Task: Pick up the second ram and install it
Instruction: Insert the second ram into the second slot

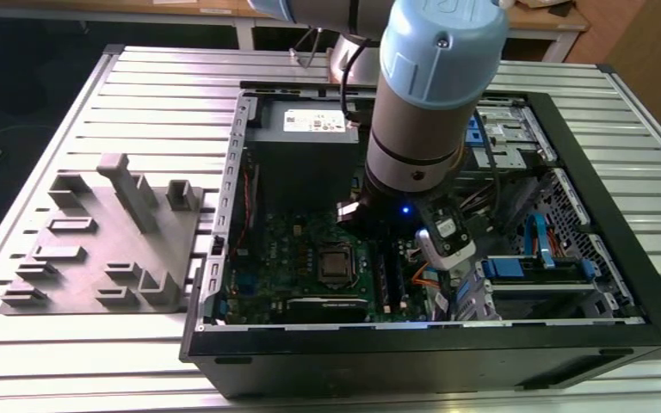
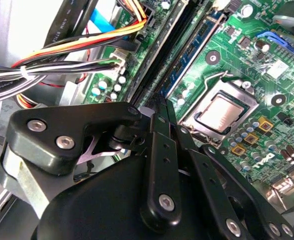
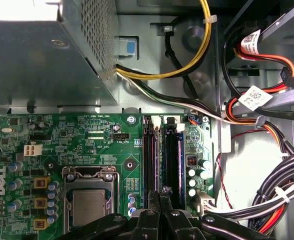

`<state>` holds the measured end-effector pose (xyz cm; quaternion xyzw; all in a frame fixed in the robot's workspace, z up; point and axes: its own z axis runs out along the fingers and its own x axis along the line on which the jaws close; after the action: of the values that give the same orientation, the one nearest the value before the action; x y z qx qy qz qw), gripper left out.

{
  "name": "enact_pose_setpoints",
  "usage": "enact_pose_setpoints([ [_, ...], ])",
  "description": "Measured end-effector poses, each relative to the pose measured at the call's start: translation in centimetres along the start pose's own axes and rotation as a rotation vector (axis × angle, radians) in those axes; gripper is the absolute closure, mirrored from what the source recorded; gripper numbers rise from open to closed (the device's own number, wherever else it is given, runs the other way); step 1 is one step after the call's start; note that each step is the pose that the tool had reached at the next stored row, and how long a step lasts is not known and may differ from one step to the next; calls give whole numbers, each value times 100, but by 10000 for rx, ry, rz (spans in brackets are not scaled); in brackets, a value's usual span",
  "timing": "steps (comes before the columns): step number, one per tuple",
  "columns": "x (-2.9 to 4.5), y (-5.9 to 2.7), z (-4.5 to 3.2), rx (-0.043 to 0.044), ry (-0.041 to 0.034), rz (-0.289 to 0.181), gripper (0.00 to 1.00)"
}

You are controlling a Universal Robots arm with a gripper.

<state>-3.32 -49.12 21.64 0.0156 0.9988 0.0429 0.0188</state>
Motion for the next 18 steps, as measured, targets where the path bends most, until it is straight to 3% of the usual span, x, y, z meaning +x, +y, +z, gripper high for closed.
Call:
enact_pose_setpoints([
  [6, 0, 0, 1, -1, -1, 0, 91],
  [7, 0, 0, 1, -2, -1, 0, 84],
  [11, 0, 1, -6, 0, 0, 3, 84],
  [18, -5, 13, -145, 1, -1, 6, 84],
])
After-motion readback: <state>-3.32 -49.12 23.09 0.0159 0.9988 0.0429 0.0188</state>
